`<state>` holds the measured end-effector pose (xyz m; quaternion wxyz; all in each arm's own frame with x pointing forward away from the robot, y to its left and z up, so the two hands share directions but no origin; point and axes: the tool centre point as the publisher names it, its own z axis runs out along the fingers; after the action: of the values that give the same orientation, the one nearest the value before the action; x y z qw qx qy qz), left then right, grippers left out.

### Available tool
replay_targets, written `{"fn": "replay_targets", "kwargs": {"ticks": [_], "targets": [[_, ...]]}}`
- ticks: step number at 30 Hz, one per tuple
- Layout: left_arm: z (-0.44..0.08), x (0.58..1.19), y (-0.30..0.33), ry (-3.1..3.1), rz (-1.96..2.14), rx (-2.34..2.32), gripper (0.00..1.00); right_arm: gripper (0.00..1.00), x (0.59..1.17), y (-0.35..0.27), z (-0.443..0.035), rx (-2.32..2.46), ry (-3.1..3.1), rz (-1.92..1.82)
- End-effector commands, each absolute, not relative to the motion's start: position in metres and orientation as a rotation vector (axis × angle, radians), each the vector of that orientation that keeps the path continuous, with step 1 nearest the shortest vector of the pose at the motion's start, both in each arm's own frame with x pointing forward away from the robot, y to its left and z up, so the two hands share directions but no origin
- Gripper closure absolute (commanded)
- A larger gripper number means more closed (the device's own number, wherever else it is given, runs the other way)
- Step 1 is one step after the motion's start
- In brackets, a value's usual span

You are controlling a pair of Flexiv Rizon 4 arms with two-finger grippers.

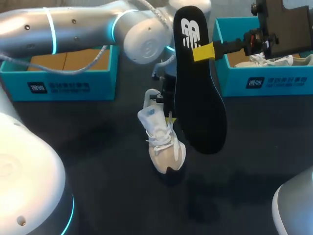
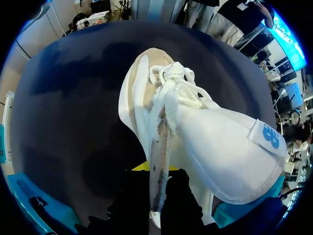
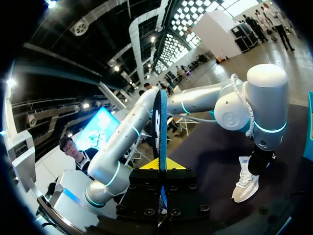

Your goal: Take the shoe out of the shoebox, open the shoe tongue, remove and reinsert the insole, then place the shoe into the shoebox

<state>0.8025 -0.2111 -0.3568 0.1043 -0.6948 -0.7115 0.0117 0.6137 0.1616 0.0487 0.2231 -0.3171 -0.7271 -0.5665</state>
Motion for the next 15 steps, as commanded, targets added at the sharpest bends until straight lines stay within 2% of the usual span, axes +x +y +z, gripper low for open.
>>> {"fn": "replay_targets", "kwargs": {"ticks": [1,14,15], "targets": [[-0.362,0.806,-0.223,-2.070,0.019,-2.053,1.00,1.00,0.618,0.166,0.049,-0.872,-2.010,-1.558],[-0.392,0.809,-0.232,-2.062,-0.009,-2.016,1.00,1.00,0.618,0.166,0.049,-0.872,-2.010,-1.558],[-0.393,0.809,-0.232,-2.063,-0.007,-2.014,0.98,1.00,0.618,0.166,0.049,-0.872,-2.010,-1.558]]}}
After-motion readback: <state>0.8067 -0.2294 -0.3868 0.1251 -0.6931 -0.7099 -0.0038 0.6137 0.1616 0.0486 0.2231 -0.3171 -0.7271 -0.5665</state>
